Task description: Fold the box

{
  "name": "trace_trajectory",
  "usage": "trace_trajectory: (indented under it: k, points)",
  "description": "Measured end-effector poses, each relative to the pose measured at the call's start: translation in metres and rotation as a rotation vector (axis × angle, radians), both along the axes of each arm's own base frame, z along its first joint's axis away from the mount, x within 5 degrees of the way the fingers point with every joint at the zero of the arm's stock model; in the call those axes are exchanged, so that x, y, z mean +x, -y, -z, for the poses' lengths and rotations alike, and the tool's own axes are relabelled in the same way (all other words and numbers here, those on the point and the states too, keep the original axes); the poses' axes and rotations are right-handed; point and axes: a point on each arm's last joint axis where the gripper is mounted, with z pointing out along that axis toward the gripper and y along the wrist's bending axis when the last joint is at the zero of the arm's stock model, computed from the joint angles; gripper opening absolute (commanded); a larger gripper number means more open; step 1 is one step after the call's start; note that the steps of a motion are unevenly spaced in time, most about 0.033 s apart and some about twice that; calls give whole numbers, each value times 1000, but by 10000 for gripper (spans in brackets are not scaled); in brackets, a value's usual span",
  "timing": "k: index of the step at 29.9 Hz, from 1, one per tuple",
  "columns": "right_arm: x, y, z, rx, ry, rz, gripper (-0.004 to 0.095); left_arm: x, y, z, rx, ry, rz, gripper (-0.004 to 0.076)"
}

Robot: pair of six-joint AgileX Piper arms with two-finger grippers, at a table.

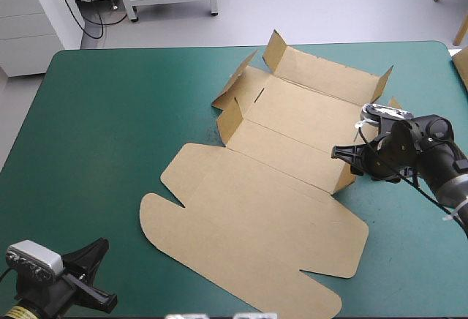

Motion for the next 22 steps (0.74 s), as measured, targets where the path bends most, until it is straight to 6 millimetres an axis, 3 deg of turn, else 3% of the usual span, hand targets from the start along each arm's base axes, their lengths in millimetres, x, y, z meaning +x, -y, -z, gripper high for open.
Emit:
trace_trajectory:
  k: [10,22]
  points:
    - [17,6,15,68,11,4,435,0,0,0,0,0,0,-8]
    - [42,3,50,66,-69,8,434,0,0,0,0,0,0,-8]
